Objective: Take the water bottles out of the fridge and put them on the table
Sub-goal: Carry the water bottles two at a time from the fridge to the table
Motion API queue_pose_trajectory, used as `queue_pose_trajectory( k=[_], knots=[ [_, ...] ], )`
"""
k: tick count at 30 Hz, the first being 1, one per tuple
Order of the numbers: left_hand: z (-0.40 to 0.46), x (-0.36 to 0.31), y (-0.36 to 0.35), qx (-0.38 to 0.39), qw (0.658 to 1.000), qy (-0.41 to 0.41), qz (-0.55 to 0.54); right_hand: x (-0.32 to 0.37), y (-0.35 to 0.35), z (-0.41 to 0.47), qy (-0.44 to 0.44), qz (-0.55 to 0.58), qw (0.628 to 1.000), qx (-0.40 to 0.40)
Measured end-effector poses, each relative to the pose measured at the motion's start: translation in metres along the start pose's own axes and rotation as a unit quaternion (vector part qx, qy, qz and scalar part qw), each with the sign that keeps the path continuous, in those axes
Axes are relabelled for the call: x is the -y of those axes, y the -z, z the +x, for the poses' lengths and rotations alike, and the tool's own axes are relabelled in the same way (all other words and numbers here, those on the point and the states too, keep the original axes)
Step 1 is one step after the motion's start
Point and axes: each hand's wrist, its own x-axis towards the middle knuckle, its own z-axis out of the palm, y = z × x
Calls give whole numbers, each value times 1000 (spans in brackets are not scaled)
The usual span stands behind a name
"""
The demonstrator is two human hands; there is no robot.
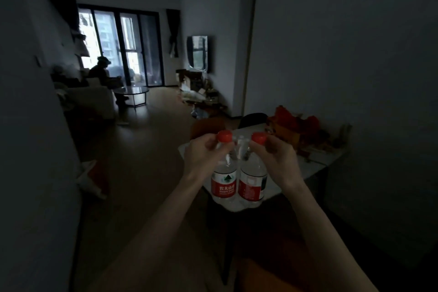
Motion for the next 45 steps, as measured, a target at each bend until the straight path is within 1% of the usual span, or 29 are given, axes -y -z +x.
queue_pose_trajectory(
  k=[3,5,8,11,14,16,19,22,25,28,31,36,39,45],
  knots=[
    [64,37,9,-8,1000,-3,21,-34,-48,57,-9,5,1000,13],
    [105,58,14,-2,999,3,35,-55,-78,95,-16,5,1000,10],
    [166,93,20,-13,999,16,34,-83,-118,147,-21,-14,1000,5],
    [224,137,22,-8,998,40,41,-115,-152,189,-52,-9,999,0],
    [278,183,17,0,998,50,40,-151,-185,224,-89,-38,995,-8],
    [314,218,13,25,997,59,34,-177,-208,243,-112,-49,992,-15],
    [367,278,5,85,993,60,52,-217,-243,266,-141,-88,985,-42],
    [419,333,-7,125,988,52,69,-252,-277,286,-195,-108,970,-97],
    [459,374,-21,162,983,26,82,-282,-307,306,-241,-136,949,-149],
    [491,413,-38,202,975,9,95,-309,-334,330,-281,-143,932,-181],
    [517,450,-59,233,965,-11,118,-342,-355,350,-329,-144,913,-196],
    [538,496,-87,258,957,-31,132,-394,-381,370,-404,-138,878,-217],
    [545,520,-100,263,956,-27,127,-416,-390,377,-444,-119,858,-229],
    [557,540,-131,276,954,-35,111,-445,-400,382,-464,-79,851,-231]
  ],
)
